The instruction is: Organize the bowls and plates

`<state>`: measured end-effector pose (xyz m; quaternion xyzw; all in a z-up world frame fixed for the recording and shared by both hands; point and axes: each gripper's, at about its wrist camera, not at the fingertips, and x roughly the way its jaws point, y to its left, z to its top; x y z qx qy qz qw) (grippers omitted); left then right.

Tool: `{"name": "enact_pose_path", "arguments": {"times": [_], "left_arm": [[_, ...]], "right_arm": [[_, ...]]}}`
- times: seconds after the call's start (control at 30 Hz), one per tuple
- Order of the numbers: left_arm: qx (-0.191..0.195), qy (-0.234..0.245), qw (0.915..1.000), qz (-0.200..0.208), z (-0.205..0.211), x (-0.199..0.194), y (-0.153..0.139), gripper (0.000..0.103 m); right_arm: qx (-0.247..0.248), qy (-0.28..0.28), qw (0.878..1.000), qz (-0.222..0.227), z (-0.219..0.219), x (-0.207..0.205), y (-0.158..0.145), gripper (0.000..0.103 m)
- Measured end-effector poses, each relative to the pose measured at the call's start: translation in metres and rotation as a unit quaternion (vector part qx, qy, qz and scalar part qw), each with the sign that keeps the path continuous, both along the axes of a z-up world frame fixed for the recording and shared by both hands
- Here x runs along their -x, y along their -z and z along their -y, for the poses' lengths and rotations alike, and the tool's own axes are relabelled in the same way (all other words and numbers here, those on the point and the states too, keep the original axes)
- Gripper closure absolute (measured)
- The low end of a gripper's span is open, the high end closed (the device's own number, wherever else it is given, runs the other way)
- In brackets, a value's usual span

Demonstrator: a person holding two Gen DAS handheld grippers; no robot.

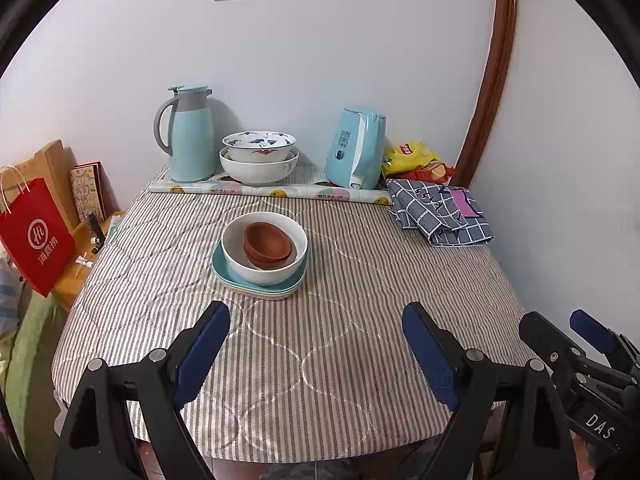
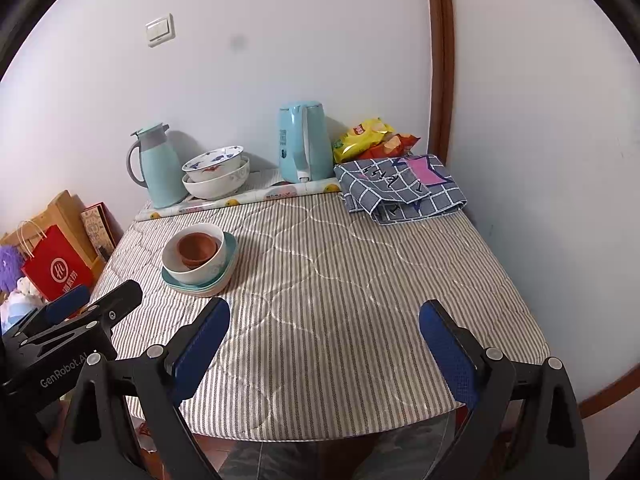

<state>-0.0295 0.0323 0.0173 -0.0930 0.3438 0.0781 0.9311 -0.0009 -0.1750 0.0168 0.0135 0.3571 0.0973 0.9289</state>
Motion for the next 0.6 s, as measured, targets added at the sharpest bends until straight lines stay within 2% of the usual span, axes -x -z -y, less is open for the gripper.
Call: {"name": "enact_pose_path", "arguments": {"times": [0.6], "left_arm": [[0.0, 0.004, 1.0, 0.001, -0.001, 0.0013, -0.0005, 0.015]], "right_arm": [[-0.002, 0.002, 1.0, -0.001, -0.0011, -0.001, 0.0025, 0.008]]}}
